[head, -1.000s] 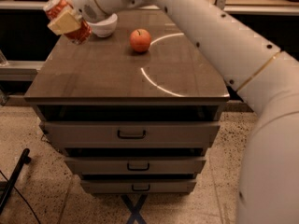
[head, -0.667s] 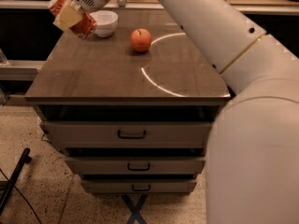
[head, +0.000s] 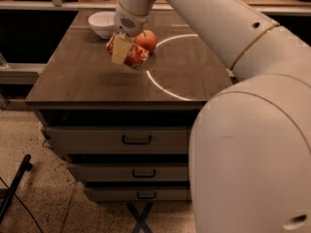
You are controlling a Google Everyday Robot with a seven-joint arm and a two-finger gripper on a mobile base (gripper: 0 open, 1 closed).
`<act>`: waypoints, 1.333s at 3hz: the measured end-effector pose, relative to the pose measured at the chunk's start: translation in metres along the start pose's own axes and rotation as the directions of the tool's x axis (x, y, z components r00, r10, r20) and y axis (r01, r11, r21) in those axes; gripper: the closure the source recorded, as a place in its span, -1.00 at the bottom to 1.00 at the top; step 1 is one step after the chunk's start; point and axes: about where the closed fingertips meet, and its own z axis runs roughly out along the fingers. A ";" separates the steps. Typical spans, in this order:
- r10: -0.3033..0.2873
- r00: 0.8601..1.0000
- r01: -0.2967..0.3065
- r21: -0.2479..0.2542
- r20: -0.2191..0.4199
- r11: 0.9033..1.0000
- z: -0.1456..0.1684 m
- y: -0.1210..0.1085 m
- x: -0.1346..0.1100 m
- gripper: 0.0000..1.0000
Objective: Knock coke can over
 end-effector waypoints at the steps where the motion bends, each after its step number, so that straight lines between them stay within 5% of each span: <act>1: 0.017 0.985 -0.045 -0.163 -0.174 0.986 -0.001 0.047 0.059 0.95; 2: -0.006 0.977 -0.043 -0.226 -0.212 0.973 0.009 0.071 0.071 0.50; 4: -0.098 0.965 0.062 -0.152 -0.244 0.986 0.034 0.057 0.056 -0.43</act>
Offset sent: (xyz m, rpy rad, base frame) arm -0.1142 -0.0611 -0.0616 -0.2398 0.3712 0.0892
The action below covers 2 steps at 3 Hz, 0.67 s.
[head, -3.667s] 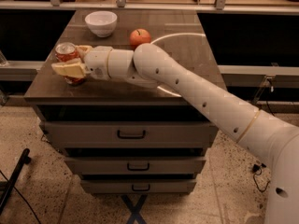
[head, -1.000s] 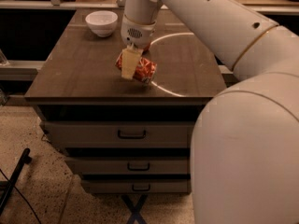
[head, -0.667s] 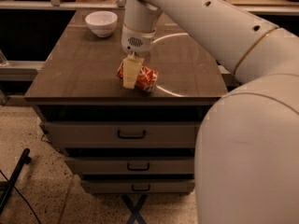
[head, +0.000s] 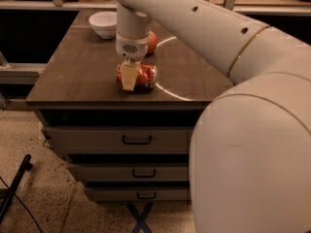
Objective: Knock coke can over
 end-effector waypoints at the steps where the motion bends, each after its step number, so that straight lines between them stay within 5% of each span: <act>1: -0.025 1.000 0.024 0.047 0.013 0.999 -0.002 -0.018 -0.017 -1.00; 2: -0.025 1.000 0.024 0.047 0.013 0.999 -0.001 -0.018 -0.017 -1.00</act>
Offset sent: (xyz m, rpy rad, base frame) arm 0.0150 0.0107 0.0031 0.0019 -0.0390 0.0153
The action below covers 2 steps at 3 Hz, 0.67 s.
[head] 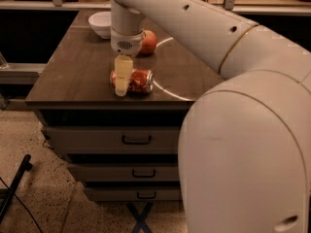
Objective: Knock coke can over
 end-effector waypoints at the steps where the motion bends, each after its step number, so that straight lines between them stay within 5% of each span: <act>1: 0.030 0.999 -0.031 0.014 0.037 0.999 -0.003 0.005 0.016 -1.00; 2: 0.077 0.993 -0.079 0.011 0.094 0.997 -0.001 0.014 0.048 -1.00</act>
Offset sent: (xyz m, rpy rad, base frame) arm -0.0342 -0.1087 -0.0210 0.1893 0.0032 -0.1615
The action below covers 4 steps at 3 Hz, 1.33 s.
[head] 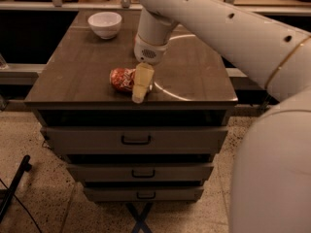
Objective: Knock coke can over
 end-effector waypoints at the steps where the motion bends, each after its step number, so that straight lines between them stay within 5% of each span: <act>1: 0.054 0.997 -0.055 0.007 0.062 0.998 -0.002 0.011 0.040 -1.00; 2: 0.100 0.983 -0.106 0.032 0.152 0.994 -0.013 0.026 0.080 -1.00; 3: 0.129 0.978 -0.137 0.042 0.166 0.990 -0.017 0.026 0.098 -1.00; 4: 0.118 0.975 -0.130 0.052 0.188 0.990 -0.025 0.025 0.094 -1.00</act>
Offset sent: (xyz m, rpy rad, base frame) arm -0.0630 -0.1358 -0.0062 0.2740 -0.0906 -0.1811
